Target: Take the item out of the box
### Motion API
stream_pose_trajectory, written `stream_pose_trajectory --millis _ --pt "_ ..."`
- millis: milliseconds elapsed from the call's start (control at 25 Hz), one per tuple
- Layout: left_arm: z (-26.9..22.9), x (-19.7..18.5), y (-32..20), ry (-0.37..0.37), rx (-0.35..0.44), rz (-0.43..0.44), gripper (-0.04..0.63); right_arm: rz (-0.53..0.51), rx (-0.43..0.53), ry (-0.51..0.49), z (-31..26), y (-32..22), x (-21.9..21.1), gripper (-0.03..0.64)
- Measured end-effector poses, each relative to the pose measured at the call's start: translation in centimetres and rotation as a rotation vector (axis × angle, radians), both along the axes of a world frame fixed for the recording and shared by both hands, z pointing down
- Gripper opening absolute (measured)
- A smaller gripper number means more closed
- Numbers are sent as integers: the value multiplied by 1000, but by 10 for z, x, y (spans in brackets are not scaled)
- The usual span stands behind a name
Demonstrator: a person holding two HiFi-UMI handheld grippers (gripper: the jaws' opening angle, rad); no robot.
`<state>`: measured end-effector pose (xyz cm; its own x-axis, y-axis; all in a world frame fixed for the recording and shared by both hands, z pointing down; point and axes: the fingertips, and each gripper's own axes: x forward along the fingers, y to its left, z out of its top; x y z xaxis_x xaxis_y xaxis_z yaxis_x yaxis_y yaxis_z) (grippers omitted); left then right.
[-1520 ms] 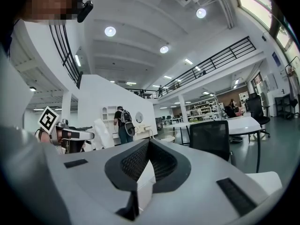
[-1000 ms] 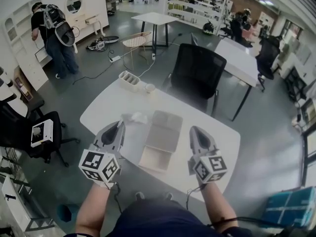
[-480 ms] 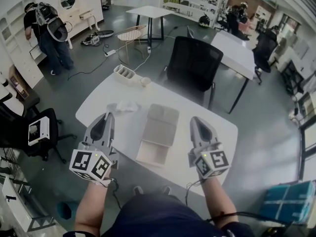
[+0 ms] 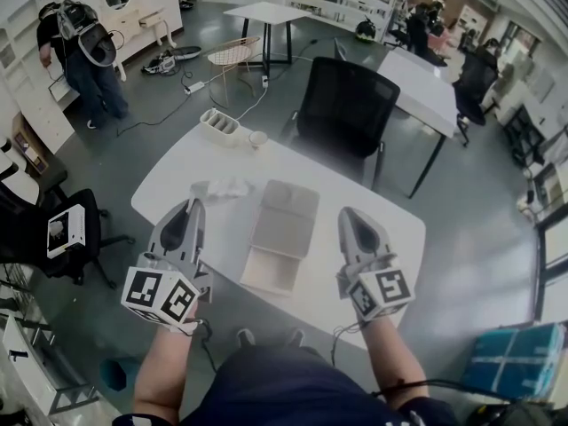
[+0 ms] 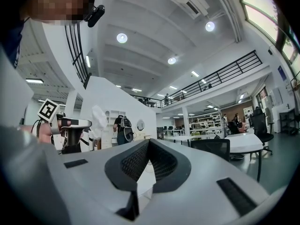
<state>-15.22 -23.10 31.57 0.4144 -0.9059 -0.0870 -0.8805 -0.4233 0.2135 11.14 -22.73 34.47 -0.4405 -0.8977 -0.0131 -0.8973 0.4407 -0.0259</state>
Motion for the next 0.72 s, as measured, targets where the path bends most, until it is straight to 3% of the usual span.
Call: stream_pose_trajectory --millis 720 --pt "8 -2 -1 -6 -16 2 34 7 2 -4 3 -2 1 8"
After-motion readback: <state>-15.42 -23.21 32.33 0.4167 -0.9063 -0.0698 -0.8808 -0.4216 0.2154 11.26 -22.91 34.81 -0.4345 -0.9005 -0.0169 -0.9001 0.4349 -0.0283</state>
